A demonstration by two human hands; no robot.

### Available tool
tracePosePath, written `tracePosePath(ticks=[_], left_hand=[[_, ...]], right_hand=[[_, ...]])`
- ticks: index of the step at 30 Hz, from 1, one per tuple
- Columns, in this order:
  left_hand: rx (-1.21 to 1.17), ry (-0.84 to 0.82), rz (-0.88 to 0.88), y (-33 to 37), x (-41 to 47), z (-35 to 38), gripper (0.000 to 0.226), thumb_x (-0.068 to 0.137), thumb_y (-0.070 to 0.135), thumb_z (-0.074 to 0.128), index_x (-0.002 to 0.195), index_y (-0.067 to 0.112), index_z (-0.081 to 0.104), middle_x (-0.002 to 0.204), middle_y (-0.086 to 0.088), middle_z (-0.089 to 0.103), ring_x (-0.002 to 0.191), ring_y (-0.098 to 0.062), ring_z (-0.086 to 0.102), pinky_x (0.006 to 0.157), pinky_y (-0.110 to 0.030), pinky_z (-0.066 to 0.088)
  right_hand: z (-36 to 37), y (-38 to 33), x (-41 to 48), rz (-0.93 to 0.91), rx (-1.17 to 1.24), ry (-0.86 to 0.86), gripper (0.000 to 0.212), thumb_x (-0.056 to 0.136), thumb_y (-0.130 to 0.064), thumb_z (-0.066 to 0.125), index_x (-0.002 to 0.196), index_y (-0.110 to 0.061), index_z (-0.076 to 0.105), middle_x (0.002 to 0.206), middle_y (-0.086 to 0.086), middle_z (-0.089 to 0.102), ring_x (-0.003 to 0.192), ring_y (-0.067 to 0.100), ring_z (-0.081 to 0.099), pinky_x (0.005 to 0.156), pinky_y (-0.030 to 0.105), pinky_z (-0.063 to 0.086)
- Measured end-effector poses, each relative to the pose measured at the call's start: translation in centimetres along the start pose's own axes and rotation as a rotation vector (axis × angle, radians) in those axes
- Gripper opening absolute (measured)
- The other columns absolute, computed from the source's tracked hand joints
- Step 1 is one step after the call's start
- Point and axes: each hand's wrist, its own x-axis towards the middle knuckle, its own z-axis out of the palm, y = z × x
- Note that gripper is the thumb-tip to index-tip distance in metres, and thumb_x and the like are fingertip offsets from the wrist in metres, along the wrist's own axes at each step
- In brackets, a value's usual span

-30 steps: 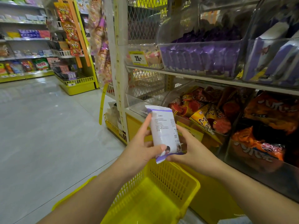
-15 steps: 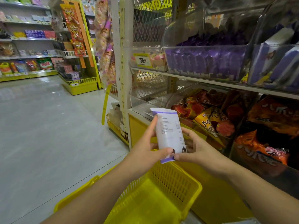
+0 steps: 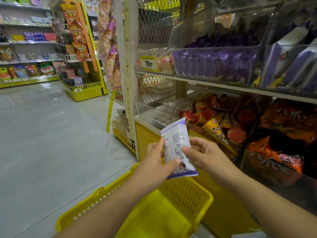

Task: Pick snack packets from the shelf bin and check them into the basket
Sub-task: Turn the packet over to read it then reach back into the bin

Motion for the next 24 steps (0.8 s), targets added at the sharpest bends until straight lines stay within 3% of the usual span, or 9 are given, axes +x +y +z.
tracePosePath(ticks=[2, 7, 11, 14, 18, 21, 24], left_hand=[[-0.038, -0.006, -0.022, 0.0, 0.1, 0.2, 0.083, 0.087, 0.025, 0.070, 0.154, 0.027, 0.021, 0.138, 0.009, 0.033, 0.114, 0.000, 0.052, 0.085, -0.026, 0.058], [-0.063, 0.018, -0.014, 0.4, -0.2, 0.3, 0.095, 0.077, 0.013, 0.075, 0.153, 0.027, 0.019, 0.144, 0.008, 0.036, 0.118, -0.004, 0.053, 0.091, -0.032, 0.056], [-0.226, 0.054, -0.018, 0.5, -0.1, 0.0, 0.072, 0.081, 0.000, 0.064, 0.137, 0.039, 0.043, 0.128, 0.007, 0.057, 0.101, -0.013, 0.069, 0.082, -0.043, 0.059], [-0.299, 0.084, -0.021, 0.5, 0.1, -0.6, 0.050, 0.087, 0.003, 0.061, 0.117, 0.043, 0.058, 0.110, 0.011, 0.068, 0.089, -0.015, 0.073, 0.077, -0.045, 0.060], [-0.392, 0.100, -0.056, 0.4, 0.5, -1.3, 0.032, 0.092, 0.006, 0.058, 0.104, 0.034, 0.068, 0.105, 0.000, 0.073, 0.088, -0.018, 0.073, 0.067, -0.035, 0.061], [-0.386, 0.140, -0.084, 0.2, 0.7, -1.6, 0.021, 0.094, 0.010, 0.055, 0.100, 0.026, 0.069, 0.091, 0.004, 0.076, 0.082, -0.016, 0.074, 0.061, -0.027, 0.058], [-0.343, 0.174, -0.093, 0.1, 0.8, -1.9, 0.016, 0.095, 0.016, 0.053, 0.098, 0.020, 0.068, 0.086, 0.002, 0.076, 0.078, -0.019, 0.074, 0.062, -0.028, 0.059]], right_hand=[[0.1, 0.1, 0.0, -0.012, 0.027, -0.006, 0.029, 0.085, -0.018, 0.066, 0.112, -0.023, 0.058, 0.101, -0.002, 0.075, 0.090, 0.020, 0.073, 0.067, 0.029, 0.060], [0.7, 0.2, -0.3, -0.050, 0.037, -0.067, 0.051, 0.072, -0.027, 0.070, 0.120, -0.031, 0.052, 0.110, 0.001, 0.072, 0.100, 0.022, 0.070, 0.080, 0.041, 0.059], [1.1, 0.2, -0.5, -0.052, 0.013, -0.091, 0.048, 0.086, -0.013, 0.065, 0.129, -0.028, 0.047, 0.111, 0.001, 0.072, 0.099, 0.023, 0.070, 0.082, 0.044, 0.058], [1.2, 0.0, -0.7, -0.060, 0.006, -0.109, 0.046, 0.089, -0.009, 0.062, 0.129, -0.026, 0.047, 0.111, 0.000, 0.072, 0.099, 0.023, 0.070, 0.083, 0.042, 0.058], [1.5, -0.2, -0.8, -0.064, -0.021, -0.126, 0.045, 0.089, -0.005, 0.060, 0.128, -0.024, 0.049, 0.112, -0.001, 0.072, 0.101, 0.019, 0.069, 0.081, 0.038, 0.059], [1.6, -0.3, -1.0, -0.079, -0.073, -0.127, 0.047, 0.089, -0.006, 0.061, 0.130, -0.025, 0.049, 0.112, -0.001, 0.072, 0.103, 0.015, 0.068, 0.080, 0.033, 0.058], [1.7, -0.4, -1.2, -0.101, -0.117, -0.148, 0.048, 0.089, -0.009, 0.063, 0.129, -0.030, 0.049, 0.113, -0.004, 0.071, 0.104, 0.011, 0.067, 0.080, 0.028, 0.056]])
